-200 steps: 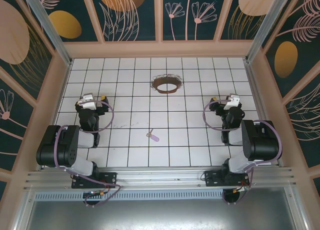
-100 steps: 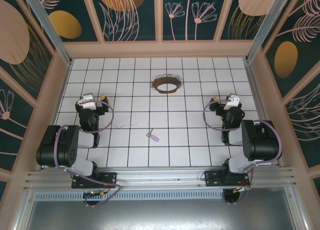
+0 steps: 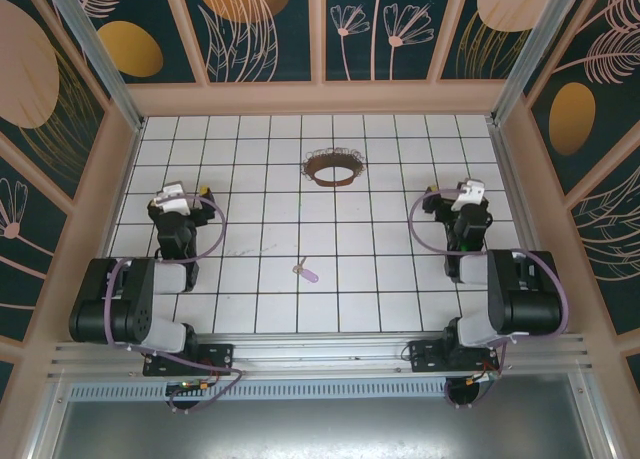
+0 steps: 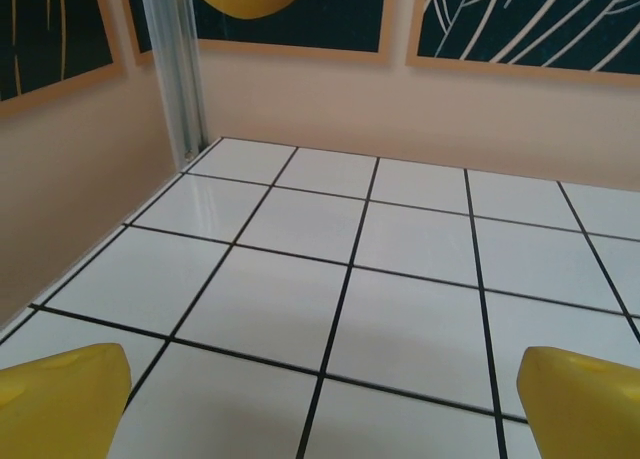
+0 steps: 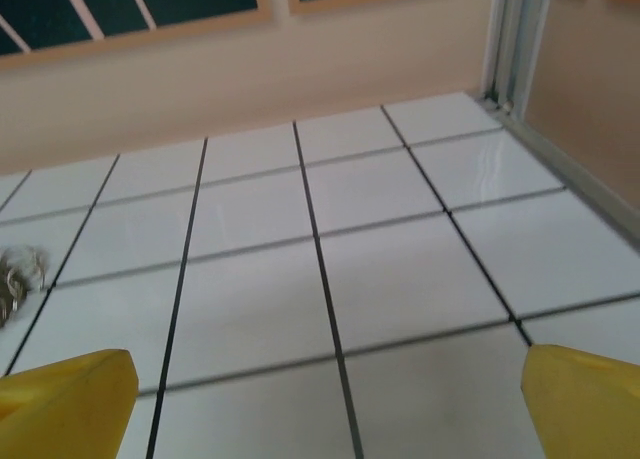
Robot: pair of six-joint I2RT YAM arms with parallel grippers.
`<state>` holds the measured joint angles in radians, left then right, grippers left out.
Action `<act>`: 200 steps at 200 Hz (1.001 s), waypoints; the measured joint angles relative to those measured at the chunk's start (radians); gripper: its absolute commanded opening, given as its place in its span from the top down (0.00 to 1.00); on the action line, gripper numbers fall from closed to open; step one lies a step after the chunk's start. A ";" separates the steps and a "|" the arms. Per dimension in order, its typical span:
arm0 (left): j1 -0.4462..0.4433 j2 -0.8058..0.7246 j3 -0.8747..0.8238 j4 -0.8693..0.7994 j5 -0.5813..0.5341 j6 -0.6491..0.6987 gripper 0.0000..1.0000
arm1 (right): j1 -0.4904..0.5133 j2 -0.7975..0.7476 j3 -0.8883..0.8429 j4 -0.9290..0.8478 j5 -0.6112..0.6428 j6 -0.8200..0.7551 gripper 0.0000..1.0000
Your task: Put the keys on the keyring
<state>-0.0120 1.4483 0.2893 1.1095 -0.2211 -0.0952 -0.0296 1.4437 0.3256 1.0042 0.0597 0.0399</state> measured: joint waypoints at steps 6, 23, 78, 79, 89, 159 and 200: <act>0.000 -0.009 0.021 -0.031 -0.003 -0.002 0.02 | -0.001 -0.014 0.021 -0.030 0.006 0.005 0.01; 0.000 -0.027 0.076 -0.101 -0.005 -0.004 0.01 | -0.007 -0.053 0.091 -0.139 0.035 0.050 0.01; -0.001 -0.097 0.161 -0.288 0.009 -0.046 0.01 | -0.083 -0.060 0.307 -0.442 -0.029 0.249 0.04; -0.001 -0.098 0.163 -0.291 0.010 -0.048 0.02 | -0.082 -0.058 0.311 -0.447 -0.035 0.252 0.05; -0.001 -0.106 0.206 -0.339 0.021 -0.074 0.02 | -0.081 -0.043 0.343 -0.490 -0.075 0.270 0.08; -0.097 -0.065 0.505 -0.673 0.084 -0.201 0.02 | -0.002 0.230 0.606 -0.695 -0.352 0.379 0.27; -0.169 0.088 0.694 -0.830 0.154 -0.240 0.04 | 0.071 0.354 0.716 -0.767 -0.426 0.415 0.29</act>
<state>-0.1814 1.5364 0.9833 0.2790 -0.0669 -0.3351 0.0410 1.7977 1.0412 0.2375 -0.3668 0.4553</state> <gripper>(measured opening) 0.977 0.719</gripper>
